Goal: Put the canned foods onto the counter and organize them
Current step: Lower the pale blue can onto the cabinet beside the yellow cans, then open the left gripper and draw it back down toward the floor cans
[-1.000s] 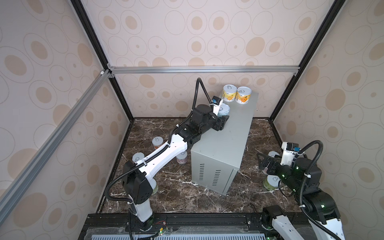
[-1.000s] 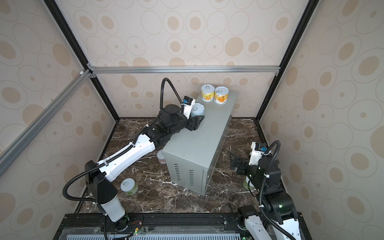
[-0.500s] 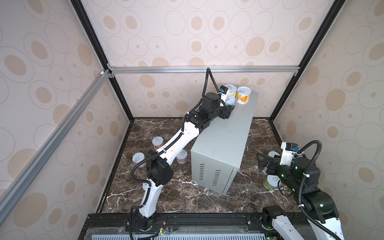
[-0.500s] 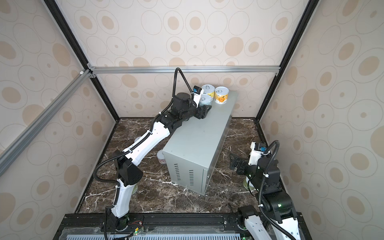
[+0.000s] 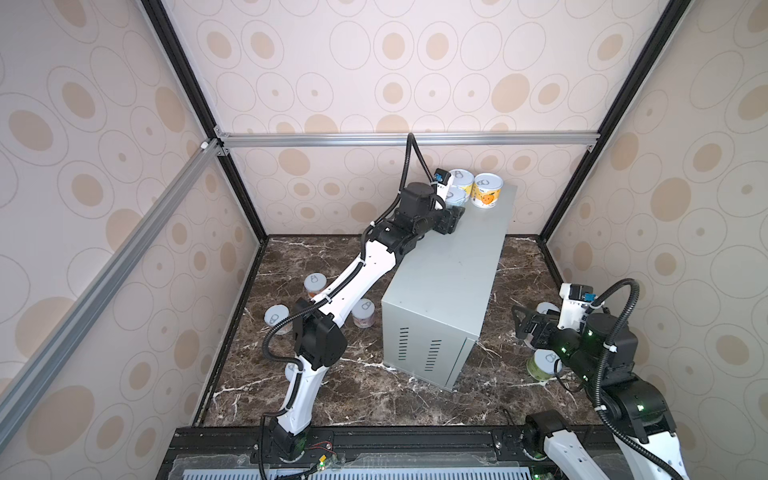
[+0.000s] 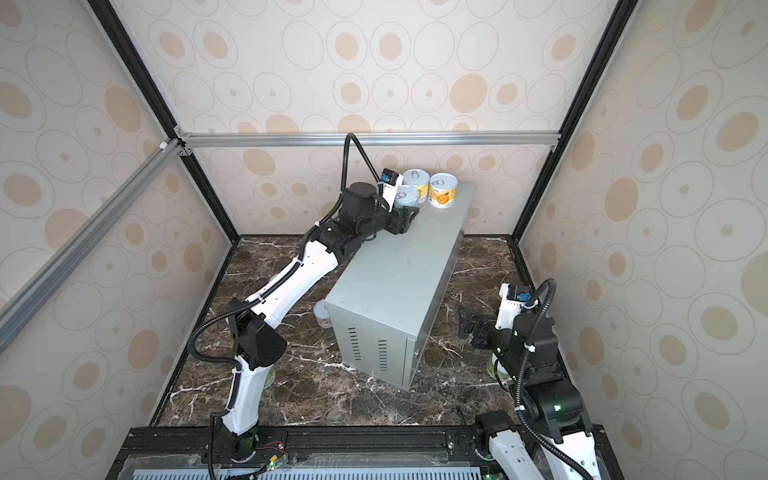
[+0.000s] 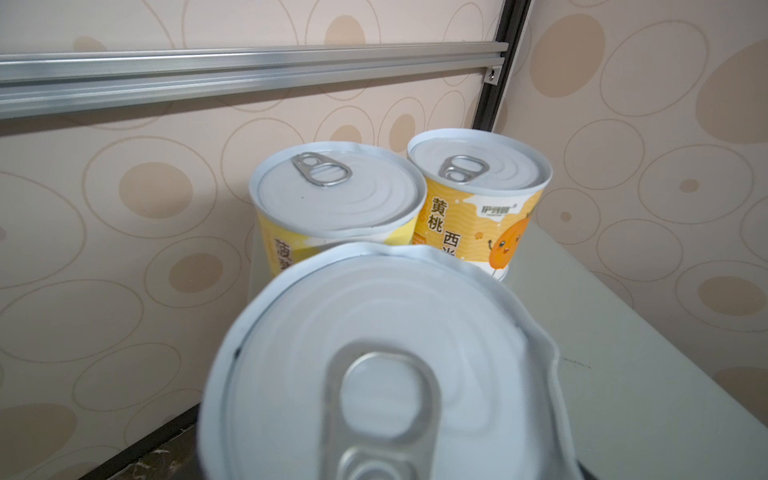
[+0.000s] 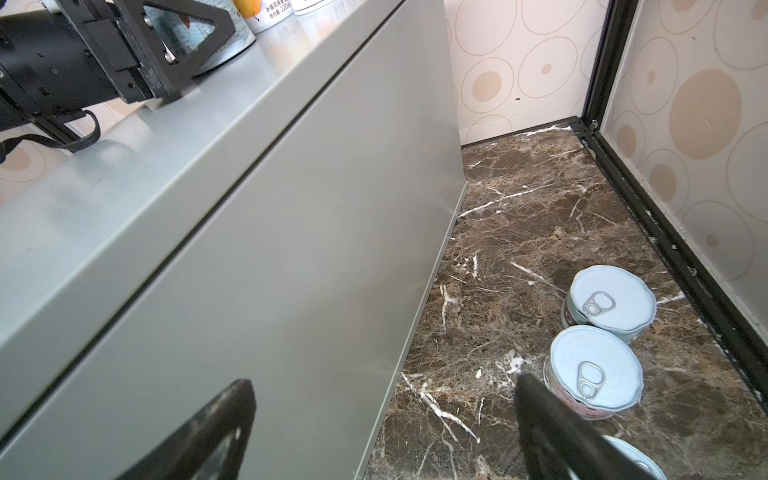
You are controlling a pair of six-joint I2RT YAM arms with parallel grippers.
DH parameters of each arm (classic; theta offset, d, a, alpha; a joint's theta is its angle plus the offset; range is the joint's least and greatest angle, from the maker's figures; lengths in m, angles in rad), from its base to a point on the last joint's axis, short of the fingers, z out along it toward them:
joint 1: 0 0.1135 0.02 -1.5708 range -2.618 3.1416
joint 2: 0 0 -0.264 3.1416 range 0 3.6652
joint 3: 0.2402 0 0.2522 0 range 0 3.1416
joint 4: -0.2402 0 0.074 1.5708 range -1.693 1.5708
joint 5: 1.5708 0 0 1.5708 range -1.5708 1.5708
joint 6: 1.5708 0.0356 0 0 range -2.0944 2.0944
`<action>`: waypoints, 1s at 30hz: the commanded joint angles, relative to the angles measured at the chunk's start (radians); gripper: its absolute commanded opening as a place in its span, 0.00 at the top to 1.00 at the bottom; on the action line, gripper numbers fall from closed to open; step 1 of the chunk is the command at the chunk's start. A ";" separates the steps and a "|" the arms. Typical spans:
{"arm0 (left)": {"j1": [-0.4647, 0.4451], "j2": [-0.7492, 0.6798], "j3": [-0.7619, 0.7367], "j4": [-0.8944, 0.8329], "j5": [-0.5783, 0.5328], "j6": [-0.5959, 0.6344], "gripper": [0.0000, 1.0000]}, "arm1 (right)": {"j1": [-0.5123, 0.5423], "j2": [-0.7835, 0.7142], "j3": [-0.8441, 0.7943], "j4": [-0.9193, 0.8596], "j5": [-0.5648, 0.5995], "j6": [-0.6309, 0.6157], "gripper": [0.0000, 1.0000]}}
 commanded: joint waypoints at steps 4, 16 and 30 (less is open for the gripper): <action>0.010 0.044 0.069 -0.022 0.052 -0.014 0.24 | 0.011 0.011 0.014 0.000 0.008 -0.014 0.01; 0.011 0.049 0.082 -0.046 0.078 -0.006 0.05 | 0.010 0.026 0.032 -0.012 0.006 -0.017 0.01; 0.008 -0.026 0.136 -0.090 0.087 0.012 0.01 | 0.010 0.052 0.119 -0.077 0.046 0.006 0.01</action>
